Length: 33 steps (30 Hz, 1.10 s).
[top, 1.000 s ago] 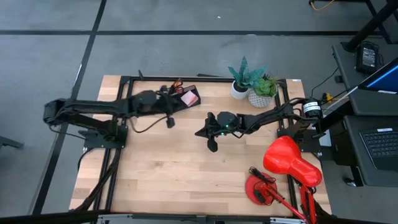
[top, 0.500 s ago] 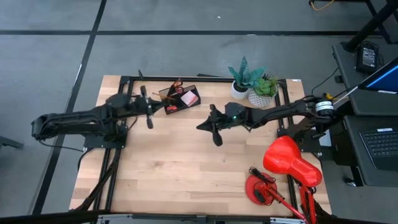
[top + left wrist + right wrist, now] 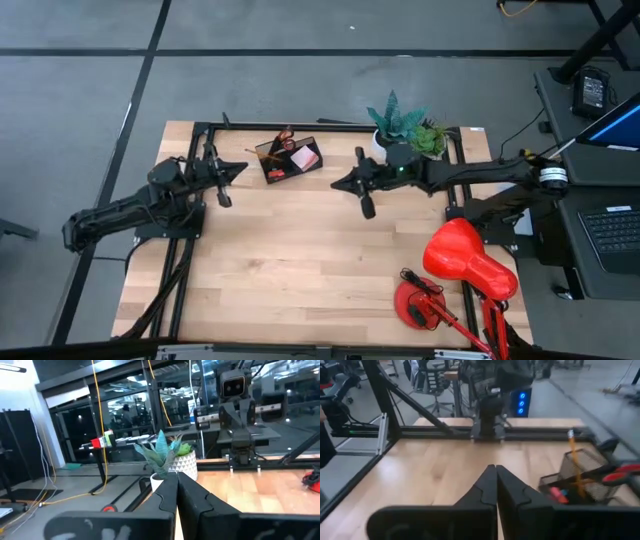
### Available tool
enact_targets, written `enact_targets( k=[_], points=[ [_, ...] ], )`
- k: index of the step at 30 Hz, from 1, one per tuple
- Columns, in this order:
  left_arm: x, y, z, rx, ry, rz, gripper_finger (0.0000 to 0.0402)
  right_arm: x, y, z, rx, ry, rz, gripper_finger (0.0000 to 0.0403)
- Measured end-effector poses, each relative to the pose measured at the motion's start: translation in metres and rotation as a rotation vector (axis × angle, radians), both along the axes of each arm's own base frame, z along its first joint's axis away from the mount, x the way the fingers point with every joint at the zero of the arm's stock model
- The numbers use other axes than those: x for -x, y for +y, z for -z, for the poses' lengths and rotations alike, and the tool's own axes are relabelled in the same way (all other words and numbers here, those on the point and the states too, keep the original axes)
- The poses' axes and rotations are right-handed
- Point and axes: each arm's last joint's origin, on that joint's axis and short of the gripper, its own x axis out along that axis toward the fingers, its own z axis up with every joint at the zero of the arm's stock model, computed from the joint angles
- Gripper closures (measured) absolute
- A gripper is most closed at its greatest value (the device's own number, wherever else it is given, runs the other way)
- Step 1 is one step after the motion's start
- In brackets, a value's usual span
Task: Pick and place office supplies into organizer
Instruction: Return to Home Position
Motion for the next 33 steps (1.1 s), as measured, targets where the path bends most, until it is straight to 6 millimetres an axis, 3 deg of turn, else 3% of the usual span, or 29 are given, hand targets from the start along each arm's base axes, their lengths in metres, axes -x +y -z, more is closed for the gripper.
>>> enact_targets(
  k=[10, 15, 22, 33],
  points=[
    [0.011, 0.002, 0.023, 0.022, -0.044, -0.032, 0.04, 0.035, -0.006, -0.025, 0.078, -0.01, 0.027, 0.04],
    [0.009, 0.003, 0.037, 0.026, -0.053, -0.03, 0.04, 0.053, -0.002, -0.005, 0.091, -0.094, 0.03, 0.04],
    [0.009, 0.003, 0.034, 0.017, -0.106, -0.017, 0.04, 0.087, 0.005, 0.009, 0.083, -0.176, 0.036, 0.04],
    [0.003, -0.006, 0.046, 0.142, -0.009, 0.119, 0.04, 0.123, 0.013, 0.047, 0.035, -0.203, 0.039, 0.04]
  ],
)
